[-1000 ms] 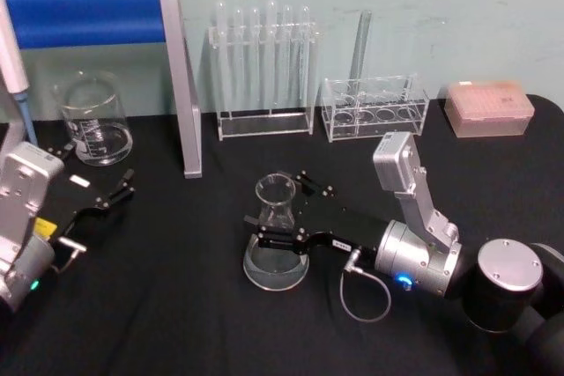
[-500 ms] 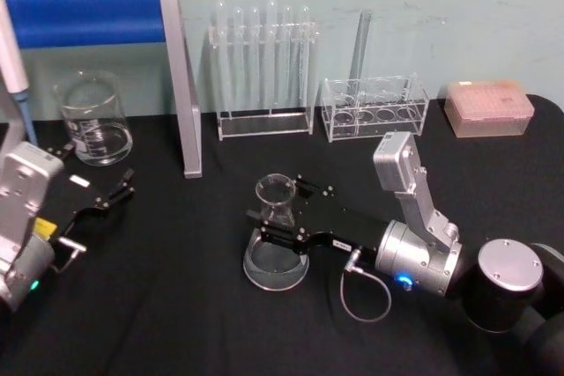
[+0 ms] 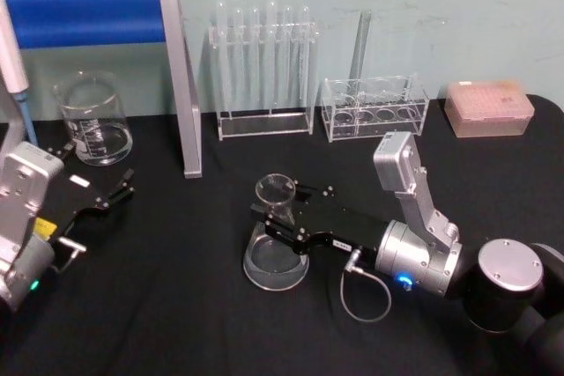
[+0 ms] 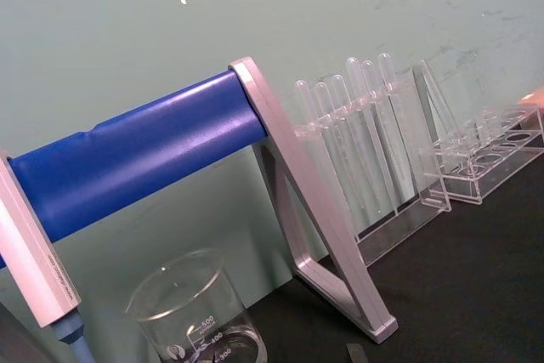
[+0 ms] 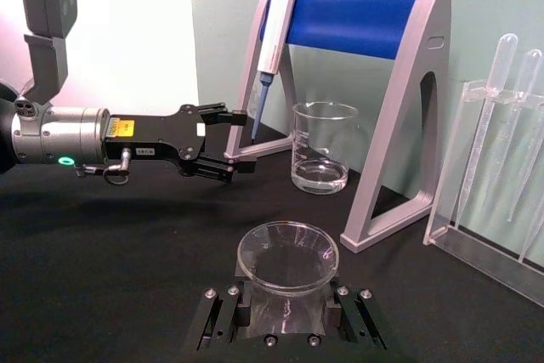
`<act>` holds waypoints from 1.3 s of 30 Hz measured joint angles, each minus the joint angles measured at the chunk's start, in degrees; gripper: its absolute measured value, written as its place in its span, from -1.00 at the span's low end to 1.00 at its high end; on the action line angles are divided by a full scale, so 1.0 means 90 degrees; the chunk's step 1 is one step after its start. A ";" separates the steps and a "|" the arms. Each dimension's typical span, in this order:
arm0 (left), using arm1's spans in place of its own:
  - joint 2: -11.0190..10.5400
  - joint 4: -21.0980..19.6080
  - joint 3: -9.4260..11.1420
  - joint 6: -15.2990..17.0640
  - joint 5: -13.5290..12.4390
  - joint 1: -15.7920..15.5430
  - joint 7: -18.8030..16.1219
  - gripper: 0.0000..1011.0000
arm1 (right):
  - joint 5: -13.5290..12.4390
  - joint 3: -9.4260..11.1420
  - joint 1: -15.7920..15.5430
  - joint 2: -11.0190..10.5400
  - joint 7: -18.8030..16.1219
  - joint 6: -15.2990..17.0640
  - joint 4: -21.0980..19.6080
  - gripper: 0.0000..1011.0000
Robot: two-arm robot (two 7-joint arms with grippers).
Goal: Grasp the erlenmeyer flask with one hand, shake it three times, then place it back.
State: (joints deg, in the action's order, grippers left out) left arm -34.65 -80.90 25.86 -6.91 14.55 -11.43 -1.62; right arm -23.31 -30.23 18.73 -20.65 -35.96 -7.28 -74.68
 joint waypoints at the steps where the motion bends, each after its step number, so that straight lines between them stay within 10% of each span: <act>1: 0.0000 0.0000 0.0000 0.0000 0.0000 0.0000 0.0000 0.98 | 0.0000 0.0001 -0.0002 -0.0002 0.0001 -0.0008 -0.0002 -0.11; 29: 0.0000 0.0000 0.0000 0.0000 0.0000 0.0000 0.0000 0.98 | 0.0080 0.0947 -0.0677 -0.0438 0.1326 0.0607 -0.2046 -0.11; 39: 0.0000 0.0000 0.0000 0.0000 0.0000 0.0000 0.0000 0.98 | 0.0214 0.1037 -0.0730 -0.0379 0.1432 0.0672 -0.2114 -0.11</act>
State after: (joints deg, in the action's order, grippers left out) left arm -34.64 -80.90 25.86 -6.91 14.55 -11.43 -1.62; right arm -21.38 -20.90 12.15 -24.06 -23.07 -1.23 -93.70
